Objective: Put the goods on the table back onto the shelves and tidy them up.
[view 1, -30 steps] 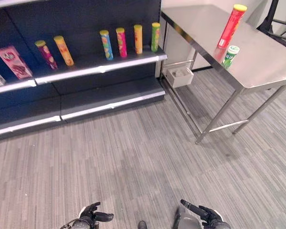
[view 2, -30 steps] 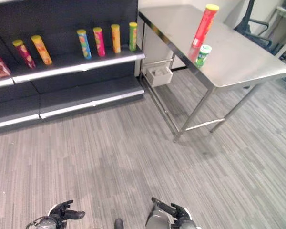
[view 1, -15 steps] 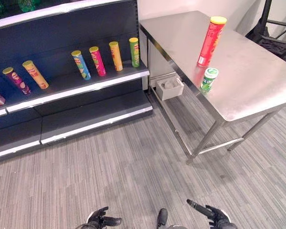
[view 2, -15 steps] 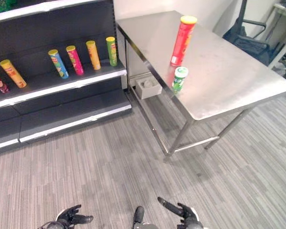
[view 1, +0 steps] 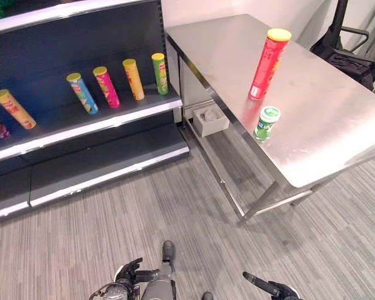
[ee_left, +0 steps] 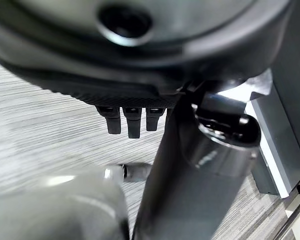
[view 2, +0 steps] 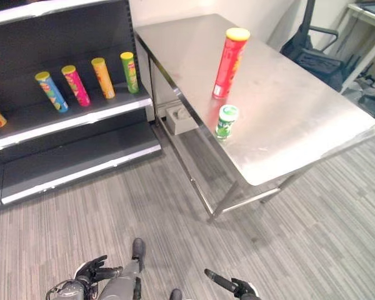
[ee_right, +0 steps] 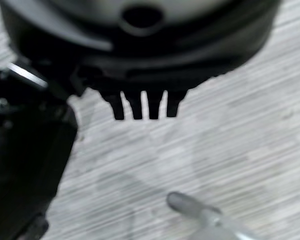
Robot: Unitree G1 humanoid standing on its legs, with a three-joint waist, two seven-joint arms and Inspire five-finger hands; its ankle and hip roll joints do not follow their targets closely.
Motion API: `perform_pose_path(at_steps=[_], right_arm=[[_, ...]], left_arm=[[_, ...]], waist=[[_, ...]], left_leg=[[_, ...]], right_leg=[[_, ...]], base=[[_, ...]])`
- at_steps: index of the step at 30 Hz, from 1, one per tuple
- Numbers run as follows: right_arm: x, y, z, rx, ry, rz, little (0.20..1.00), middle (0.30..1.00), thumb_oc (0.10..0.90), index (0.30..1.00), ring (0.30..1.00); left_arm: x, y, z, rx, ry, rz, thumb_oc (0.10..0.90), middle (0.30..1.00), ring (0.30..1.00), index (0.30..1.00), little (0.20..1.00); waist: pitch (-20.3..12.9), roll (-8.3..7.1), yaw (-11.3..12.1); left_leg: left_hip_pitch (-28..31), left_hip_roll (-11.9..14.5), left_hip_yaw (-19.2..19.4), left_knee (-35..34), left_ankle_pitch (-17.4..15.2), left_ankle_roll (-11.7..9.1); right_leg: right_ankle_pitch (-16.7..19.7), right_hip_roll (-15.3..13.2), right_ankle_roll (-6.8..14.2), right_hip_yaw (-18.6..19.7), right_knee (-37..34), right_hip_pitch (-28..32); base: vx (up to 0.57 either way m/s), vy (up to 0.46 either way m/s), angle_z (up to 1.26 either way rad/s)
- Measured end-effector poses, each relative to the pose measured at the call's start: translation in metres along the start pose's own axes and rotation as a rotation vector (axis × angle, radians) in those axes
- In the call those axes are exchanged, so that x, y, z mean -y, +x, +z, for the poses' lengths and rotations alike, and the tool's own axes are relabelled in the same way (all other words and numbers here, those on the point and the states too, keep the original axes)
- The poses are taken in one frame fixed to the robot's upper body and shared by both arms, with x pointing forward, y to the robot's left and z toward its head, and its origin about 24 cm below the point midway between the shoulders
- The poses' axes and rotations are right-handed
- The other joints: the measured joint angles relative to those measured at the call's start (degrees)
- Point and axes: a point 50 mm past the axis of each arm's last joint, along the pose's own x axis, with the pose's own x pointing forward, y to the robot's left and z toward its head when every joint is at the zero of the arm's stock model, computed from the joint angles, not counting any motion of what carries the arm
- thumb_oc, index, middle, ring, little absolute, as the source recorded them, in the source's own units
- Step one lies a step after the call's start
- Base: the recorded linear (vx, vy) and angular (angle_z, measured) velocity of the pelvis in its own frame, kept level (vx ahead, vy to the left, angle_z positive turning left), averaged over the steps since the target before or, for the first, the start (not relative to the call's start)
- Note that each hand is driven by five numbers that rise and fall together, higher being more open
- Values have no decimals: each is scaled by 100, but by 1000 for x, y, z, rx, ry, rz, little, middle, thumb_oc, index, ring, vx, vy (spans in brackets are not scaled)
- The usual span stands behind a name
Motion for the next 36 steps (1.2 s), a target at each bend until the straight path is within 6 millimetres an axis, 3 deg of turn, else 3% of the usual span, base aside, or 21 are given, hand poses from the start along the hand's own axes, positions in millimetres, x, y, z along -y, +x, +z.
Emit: perform_pose_path(at_steps=[2, 4, 5, 8, 10, 11, 12, 13, 14, 16, 17, 19, 20, 22, 23, 25, 28, 30, 31, 33, 36], right_arm=[[-2, 0, 2, 6, -14, 4, 900, 900, 800, 900, 900], [-8, 0, -2, -2, -16, 20, 900, 900, 800, 900, 900], [-14, 0, 2, 6, -13, 34, 900, 900, 800, 900, 900], [-23, -1, -2, -3, -5, 60, 900, 900, 800, 900, 900], [-26, -1, -1, 1, -11, 71, 900, 900, 800, 900, 900], [-26, -1, -2, -3, -12, 73, 900, 900, 800, 900, 900], [-22, -1, 5, 21, -28, 64, 900, 900, 800, 900, 900], [-23, 0, 3, 12, -33, 64, 900, 900, 800, 900, 900], [-21, -1, -1, 1, -32, 60, 900, 900, 800, 900, 900], [-22, -2, -10, -27, -36, 61, 900, 900, 800, 900, 900], [-22, -3, -13, -37, -36, 63, 900, 900, 800, 900, 900], [-22, -3, -14, -37, -35, 63, 900, 900, 800, 900, 900], [-22, -3, -15, -51, -35, 60, 900, 900, 800, 900, 900], [-24, -4, -25, -85, -5, 52, 900, 900, 800, 900, 900], [-25, -6, -35, -109, 1, 53, 900, 900, 800, 900, 900], [-21, -7, -37, -113, 20, 36, 900, 900, 800, 900, 900], [-8, -6, -38, -116, 55, -14, 900, 900, 800, 900, 900], [29, -6, -34, -92, 234, -133, 900, 900, 800, 900, 900], [39, -8, -33, -75, 279, -163, 900, 900, 800, 900, 900], [80, -16, -30, -1, 396, -285, 900, 900, 800, 900, 900], [142, -35, -29, 60, 428, -474, 900, 900, 800, 900, 900]], left_arm=[[-3, -1, -8, -31, -3, 10, 800, 900, 900, 900, 900], [-10, -3, -14, -44, 25, 27, 800, 900, 900, 900, 900], [-15, -1, -9, -36, 51, 37, 800, 900, 900, 900, 900], [-20, -1, -9, -48, 60, 51, 800, 900, 900, 900, 900], [-22, -2, -10, -46, 65, 53, 800, 900, 900, 900, 900], [-23, 0, -4, -34, 72, 56, 800, 900, 900, 900, 900], [-23, 0, -3, -38, 93, 50, 800, 900, 900, 900, 900], [-27, 0, -2, -35, 107, 58, 800, 900, 900, 900, 900], [-26, 0, -2, -35, 113, 56, 800, 900, 900, 900, 900], [-25, -1, -4, -38, 134, 51, 800, 900, 900, 900, 900], [-26, -1, -6, -44, 144, 53, 800, 900, 900, 900, 900], [-28, -2, -10, -55, 153, 56, 800, 900, 900, 900, 900], [-31, -3, -14, -73, 153, 68, 800, 900, 900, 900, 900], [-32, -5, -21, -87, 131, 78, 800, 900, 900, 900, 900], [-33, -7, -27, -91, 123, 78, 800, 900, 900, 900, 900], [-28, -11, -43, -128, 111, 67, 800, 900, 900, 900, 900], [-22, -11, -44, -127, 105, 53, 800, 900, 900, 900, 900], [-20, -10, -40, -110, 100, 41, 800, 900, 900, 900, 900], [-20, -10, -38, -98, 97, 38, 800, 900, 900, 900, 900], [-20, -12, -35, -72, 89, 35, 800, 900, 900, 900, 900], [-23, -12, -36, -76, 98, 42, 800, 900, 900, 900, 900]], waist=[[-58, -28, -43], [-236, -250, -28], [-295, -379, -54], [-401, -401, -47], [-494, -283, -14], [-519, -322, -9], [-426, -181, -122], [-326, -276, -87], [-286, -291, -98], [-246, -231, -64], [-233, -239, -64], [-204, -287, -69], [-177, -350, -141], [-214, -449, -193], [-260, -518, -152], [-419, -401, -189], [-521, -324, -190], [-560, -262, -249], [-569, -243, -272], [-615, -167, -368], [-665, -95, -470]], left_leg=[[256, -166, 154, -2, 407, 638], [392, -458, 324, 3, 470, 941], [523, -627, 446, -1, 290, 1044], [807, -727, 544, -16, 49, 1220], [895, -659, 565, 4, -41, 1339], [924, -715, 604, 8, -115, 1380], [1026, -669, 585, 8, -146, 1474], [1192, -808, 615, 3, -266, 1586], [1256, -836, 623, -23, -310, 1601], [1281, -811, 616, -24, -421, 1520], [1279, -813, 600, -22, -432, 1501], [1290, -815, 585, 4, -426, 1364], [1321, -820, 459, 3, -448, 1310], [1491, -820, 292, 2, -534, 1144], [1574, -784, 287, -12, -612, 1051], [1671, -452, 265, -21, -753, 828], [1679, -188, 266, 6, -731, 686], [1776, -67, 292, 9, -737, 630], [1774, -56, 290, 9, -749, 613], [1807, -52, 301, 6, -774, 580], [1874, -61, 339, -22, -852, 587]], right_leg=[[-151, -223, 226, 151, 0, 212], [-297, -556, 472, 148, 79, 259], [-264, -786, 542, 159, 154, 333], [-287, -933, 653, 155, 781, 234], [-560, -1005, 940, 164, 1771, -279], [-451, -1045, 1010, 272, 2259, -560], [-528, -1257, 1192, 304, 4175, -1595], [-519, -1598, 1229, 271, 4561, -2152], [-532, -1772, 1175, 122, 4467, -2340], [-387, -1942, 1067, -257, 3392, -2451], [-211, -1907, 1116, -345, 2535, -2404], [196, -1860, 1109, -340, 1657, -2410], [592, -1703, 1132, -275, 714, -2106], [1010, -1580, 1072, -168, 235, -1634], [1405, -1534, 992, -140, 75, -1468], [1398, -1196, 808, -214, -44, -1327], [1299, -930, 625, -305, -42, -1300], [1255, -802, 565, -292, -3, -1253], [1241, -793, 553, -293, -4, -1252], [1221, -790, 572, -281, -6, -1223], [1139, -802, 642, -236, -43, -1134]], base=[[204, 136, -58], [263, 179, -43], [281, 241, -25], [131, 161, -17], [65, 186, -17], [34, 217, 4], [71, 137, -4], [106, 115, 11], [139, -27, 0], [79, -80, 3], [70, -106, 7], [132, -148, 15], [157, -143, 40], [158, -151, 47], [163, -191, 14], [128, -161, -2], [89, -74, 1], [115, -47, -3], [126, -27, -1], [79, 2, -1], [32, 11, -7]])
